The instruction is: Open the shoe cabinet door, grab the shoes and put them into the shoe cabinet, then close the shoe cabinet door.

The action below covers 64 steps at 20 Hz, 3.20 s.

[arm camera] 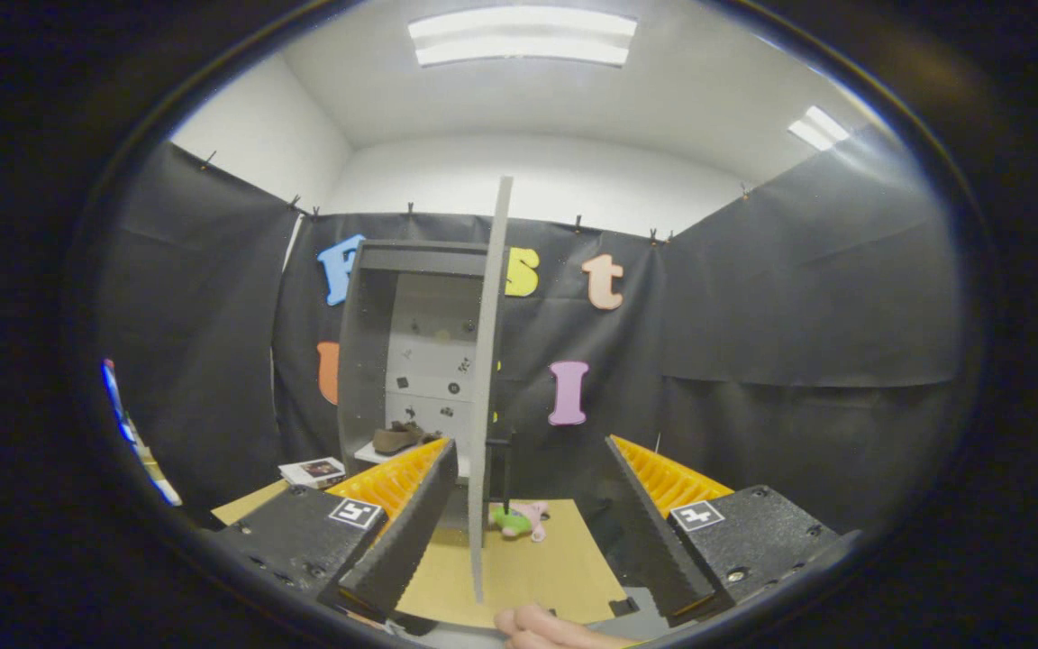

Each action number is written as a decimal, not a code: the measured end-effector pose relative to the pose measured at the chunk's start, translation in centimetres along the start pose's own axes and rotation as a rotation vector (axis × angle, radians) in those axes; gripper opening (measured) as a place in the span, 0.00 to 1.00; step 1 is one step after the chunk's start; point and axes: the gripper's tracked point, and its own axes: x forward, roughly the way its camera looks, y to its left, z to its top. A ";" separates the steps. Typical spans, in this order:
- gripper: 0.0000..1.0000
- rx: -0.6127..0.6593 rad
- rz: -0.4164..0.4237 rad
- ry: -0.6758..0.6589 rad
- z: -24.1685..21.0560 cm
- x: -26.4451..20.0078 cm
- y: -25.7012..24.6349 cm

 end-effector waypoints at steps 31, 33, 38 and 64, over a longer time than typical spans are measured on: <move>1.00 0.026 0.221 0.249 -9.9 23.1 -0.4; 0.91 -0.002 0.210 0.217 -9.0 22.6 0.3; 0.89 0.004 0.193 0.231 -8.7 20.9 3.3; 0.99 0.143 0.236 0.144 -9.4 18.9 30.3</move>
